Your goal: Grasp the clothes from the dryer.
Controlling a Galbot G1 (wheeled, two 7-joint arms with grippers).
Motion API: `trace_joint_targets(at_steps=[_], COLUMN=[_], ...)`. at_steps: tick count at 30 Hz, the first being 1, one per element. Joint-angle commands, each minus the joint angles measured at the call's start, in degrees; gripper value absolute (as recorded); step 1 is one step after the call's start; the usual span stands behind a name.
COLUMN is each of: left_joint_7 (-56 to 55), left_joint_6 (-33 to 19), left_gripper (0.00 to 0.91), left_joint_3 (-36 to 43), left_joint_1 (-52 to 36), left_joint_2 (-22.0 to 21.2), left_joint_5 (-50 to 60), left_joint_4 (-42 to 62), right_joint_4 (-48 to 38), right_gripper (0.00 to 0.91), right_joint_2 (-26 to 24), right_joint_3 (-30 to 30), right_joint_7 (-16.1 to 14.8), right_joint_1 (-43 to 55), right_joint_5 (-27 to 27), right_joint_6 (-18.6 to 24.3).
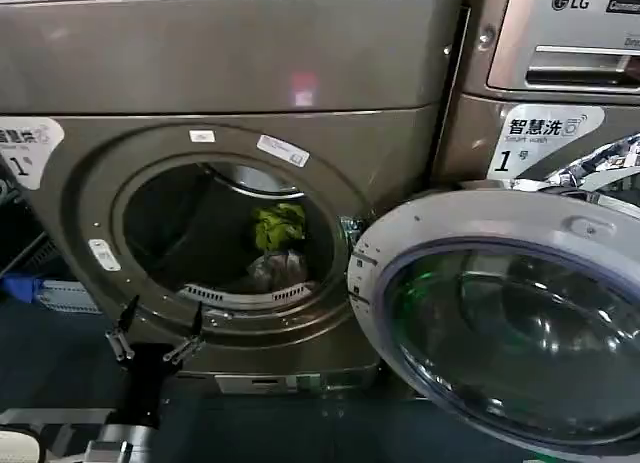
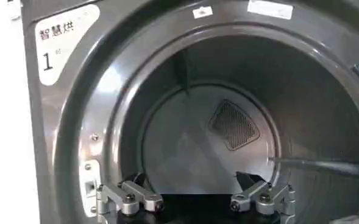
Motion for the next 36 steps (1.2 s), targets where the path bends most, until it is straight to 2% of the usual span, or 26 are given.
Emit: trace_joint_targets(at_steps=[1, 28, 36], left_joint_7=[0.01, -0.08, -0.52], left_joint_6=[-0.04, 0.26, 0.96], left_gripper=[0.907, 0.907, 0.907], left_joint_3=[0.04, 0.15, 0.09], left_joint_1=[0.07, 0.31, -0.25], left_joint_2=[-0.02, 0.06, 1.77], left_joint_5=[0.00, -0.19, -1.47], left_joint_4=[0.00, -0.90, -1.17], right_joint_4=[0.03, 0.56, 0.51], right_gripper=[0.907, 0.907, 0.907], right_joint_2=[0.02, 0.02, 0.46], right_joint_3=[0.08, -0.32, -0.30], right_joint_7=[0.02, 0.84, 0.74], right_joint_1=[-0.10, -0.08, -0.44], right_joint_5=[0.05, 0.03, 0.05], right_joint_6=[-0.02, -0.83, -0.54])
